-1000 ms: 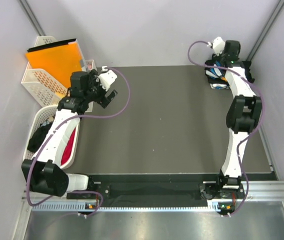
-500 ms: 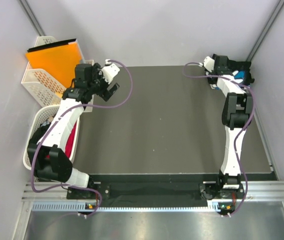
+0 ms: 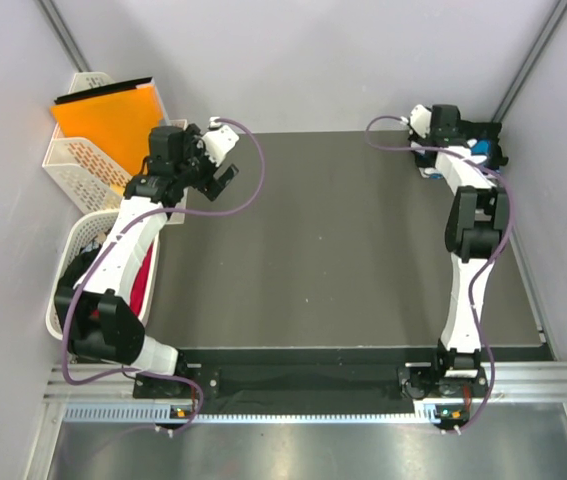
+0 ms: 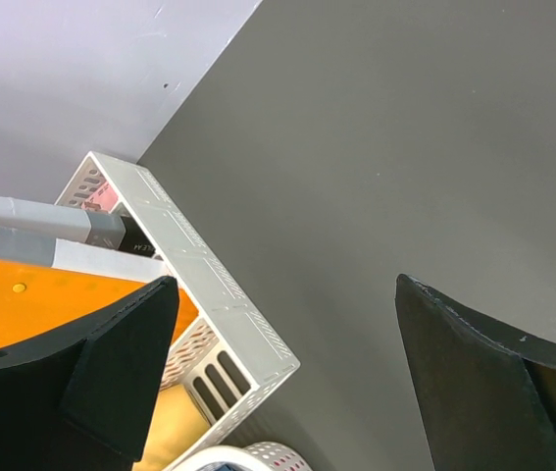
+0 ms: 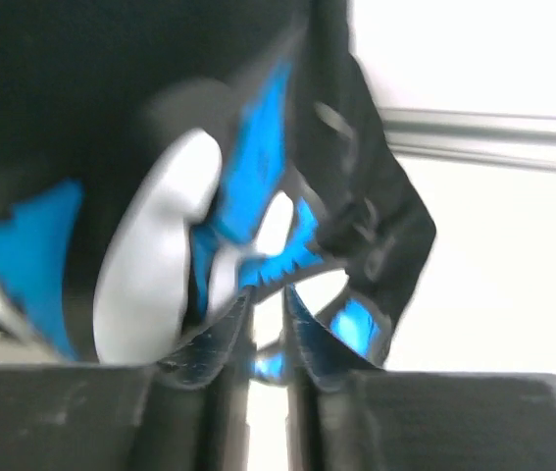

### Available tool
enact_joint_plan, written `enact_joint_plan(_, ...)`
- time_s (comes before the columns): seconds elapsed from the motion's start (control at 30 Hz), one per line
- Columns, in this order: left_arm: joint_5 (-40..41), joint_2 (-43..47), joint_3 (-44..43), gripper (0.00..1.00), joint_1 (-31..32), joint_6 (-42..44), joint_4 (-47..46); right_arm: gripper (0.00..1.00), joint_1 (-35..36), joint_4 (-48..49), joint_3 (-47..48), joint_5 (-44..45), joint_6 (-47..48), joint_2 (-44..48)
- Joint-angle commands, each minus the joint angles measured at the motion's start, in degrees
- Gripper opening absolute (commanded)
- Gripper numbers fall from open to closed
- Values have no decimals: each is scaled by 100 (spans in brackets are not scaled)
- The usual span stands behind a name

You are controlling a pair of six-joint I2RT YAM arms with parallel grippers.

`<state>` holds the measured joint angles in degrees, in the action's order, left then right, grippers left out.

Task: Fold and stack the t-shirts
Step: Put the neatly folded tshirt into the corner of the board with the right arm

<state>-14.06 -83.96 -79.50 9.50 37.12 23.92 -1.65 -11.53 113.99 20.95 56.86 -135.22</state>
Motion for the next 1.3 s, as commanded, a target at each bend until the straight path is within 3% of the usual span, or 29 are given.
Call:
enact_joint_plan(0.0, 9, 345, -101, 96, 26, -118, -274, 42, 121, -726, 237, -441, -535, 1260)
enact_joint_plan(0.07, 70, 511, -13, 97, 26, -153, -283, 59, 121, -1287, 211, -862, -885, 1689)
enact_joint_plan(0.17, 184, 757, 180, 98, 26, -240, -292, 93, 341, -1921, 150, -1433, -1333, 2278)
enact_joint_plan(0.23, 263, 890, 356, 99, 26, -311, -318, 100, 393, -2072, 71, -1576, -1702, 2569)
enact_joint_plan(0.57, 808, 1531, 646, 99, 26, -1013, 7, 100, 517, -4216, 554, -2551, -2750, 3571)
enact_joint_plan(0.77, 1125, 2032, 919, 99, 17, -1497, -63, 100, 543, -4129, -192, -2973, -3049, 4459)
enact_joint_plan(1.27, 1169, 2543, 805, 99, 17, -1744, 165, 100, 604, -4138, -800, -4089, -3295, 5655)
